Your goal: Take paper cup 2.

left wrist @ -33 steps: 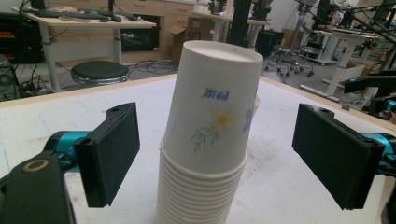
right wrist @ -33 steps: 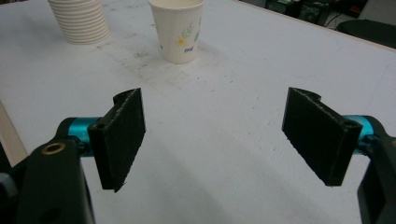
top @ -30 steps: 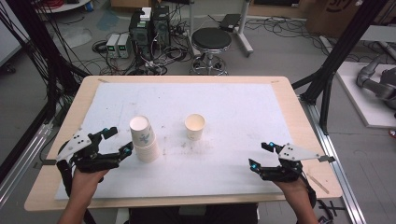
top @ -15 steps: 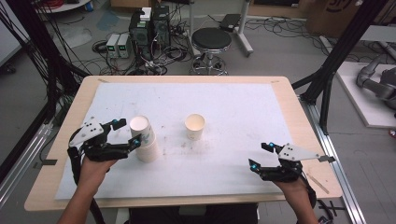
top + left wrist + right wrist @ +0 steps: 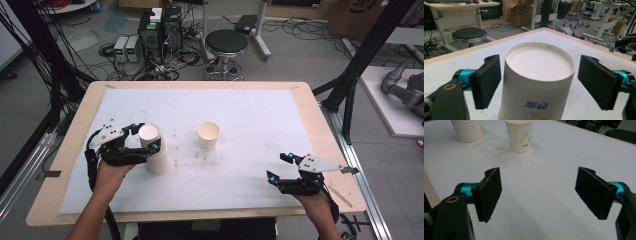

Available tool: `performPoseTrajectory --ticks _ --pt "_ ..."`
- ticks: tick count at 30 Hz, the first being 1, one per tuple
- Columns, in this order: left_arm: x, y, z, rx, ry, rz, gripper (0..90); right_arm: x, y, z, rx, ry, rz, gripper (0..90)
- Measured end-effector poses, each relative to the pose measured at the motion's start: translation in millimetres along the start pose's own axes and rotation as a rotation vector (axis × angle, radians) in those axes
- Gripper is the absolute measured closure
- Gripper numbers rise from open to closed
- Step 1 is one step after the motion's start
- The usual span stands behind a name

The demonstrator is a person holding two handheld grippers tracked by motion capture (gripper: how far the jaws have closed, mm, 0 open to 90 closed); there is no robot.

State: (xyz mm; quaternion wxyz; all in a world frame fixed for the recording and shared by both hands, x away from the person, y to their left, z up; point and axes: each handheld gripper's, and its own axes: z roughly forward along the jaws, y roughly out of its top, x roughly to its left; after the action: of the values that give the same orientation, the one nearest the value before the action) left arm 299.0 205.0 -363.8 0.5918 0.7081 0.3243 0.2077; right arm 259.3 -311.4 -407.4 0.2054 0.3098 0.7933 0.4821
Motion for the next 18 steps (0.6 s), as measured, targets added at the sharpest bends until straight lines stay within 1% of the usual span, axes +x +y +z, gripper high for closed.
performPoseTrajectory --ticks 4,11,13,18 --pt "1.2 -1.0 2.0 0.009 -0.001 -0.006 22.6 -0.3 -0.2 -0.3 0.001 0.000 -0.001 22.1" --pt "3.0 -0.4 1.3 -0.004 -0.004 0.000 30.0 0.1 0.2 -0.6 0.000 0.000 0.004 22.1" --pt "3.7 -0.2 0.9 -0.007 -0.007 -0.005 32.2 0.3 0.1 -0.6 0.001 0.001 0.005 22.2" --pt "4.3 2.5 0.4 -0.011 -0.009 -0.001 32.8 0.3 0.3 -0.5 0.001 0.000 0.004 22.1"
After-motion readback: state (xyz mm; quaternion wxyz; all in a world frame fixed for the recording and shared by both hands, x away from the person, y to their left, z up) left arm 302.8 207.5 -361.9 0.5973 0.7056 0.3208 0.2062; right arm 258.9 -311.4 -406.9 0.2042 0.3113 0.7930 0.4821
